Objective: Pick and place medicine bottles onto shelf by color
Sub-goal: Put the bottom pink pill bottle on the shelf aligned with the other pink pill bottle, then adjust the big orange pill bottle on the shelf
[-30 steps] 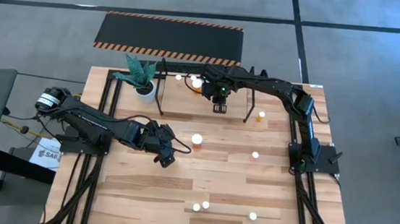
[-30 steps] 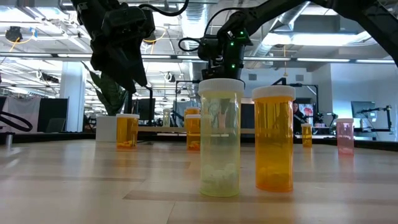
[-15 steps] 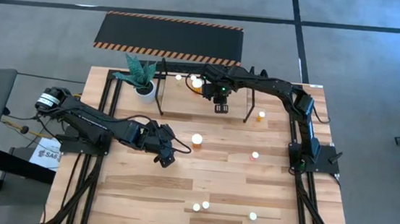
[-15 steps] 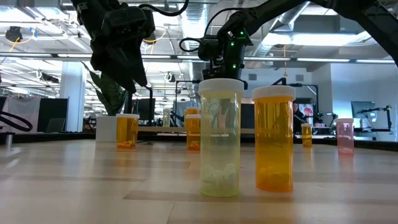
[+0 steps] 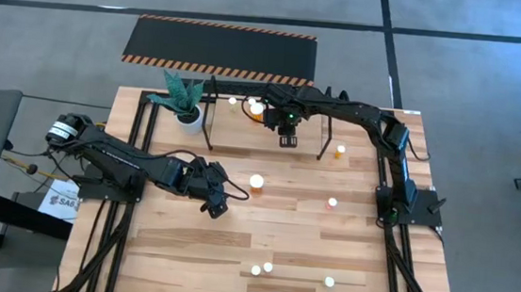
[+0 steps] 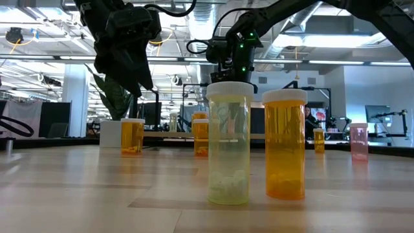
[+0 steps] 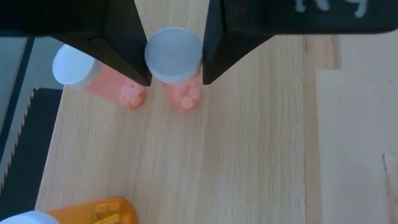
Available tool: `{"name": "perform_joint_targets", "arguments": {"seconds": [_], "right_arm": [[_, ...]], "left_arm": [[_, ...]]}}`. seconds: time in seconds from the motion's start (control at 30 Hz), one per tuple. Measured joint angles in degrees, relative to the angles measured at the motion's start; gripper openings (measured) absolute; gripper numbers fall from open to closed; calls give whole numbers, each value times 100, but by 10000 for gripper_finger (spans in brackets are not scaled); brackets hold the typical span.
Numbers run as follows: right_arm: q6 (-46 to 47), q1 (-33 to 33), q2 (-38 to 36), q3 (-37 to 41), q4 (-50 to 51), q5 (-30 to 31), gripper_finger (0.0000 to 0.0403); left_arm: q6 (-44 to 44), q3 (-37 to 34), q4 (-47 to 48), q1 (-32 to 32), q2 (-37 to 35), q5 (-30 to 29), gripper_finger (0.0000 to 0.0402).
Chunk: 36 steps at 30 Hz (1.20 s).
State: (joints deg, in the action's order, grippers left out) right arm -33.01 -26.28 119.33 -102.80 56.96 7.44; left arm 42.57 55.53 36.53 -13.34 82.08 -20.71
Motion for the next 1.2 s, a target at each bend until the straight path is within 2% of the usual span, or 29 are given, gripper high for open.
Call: {"name": "perform_joint_targets", "arguments": {"seconds": [0.37, 0.6, 0.83, 1.2], "right_arm": [[15, 0, 0, 0, -3, 39, 215], [11, 67, -22, -15, 165, 479, 225], [228, 90, -24, -381, 846, 505, 225], [1196, 52, -24, -1467, 2914, 619, 226]], "left_arm": [[10, 0, -2, -2, 0, 0, 293], [11, 0, -1, 0, 0, -1, 293], [9, 0, 0, -2, 0, 0, 293], [64, 0, -1, -1, 0, 0, 293]]}}
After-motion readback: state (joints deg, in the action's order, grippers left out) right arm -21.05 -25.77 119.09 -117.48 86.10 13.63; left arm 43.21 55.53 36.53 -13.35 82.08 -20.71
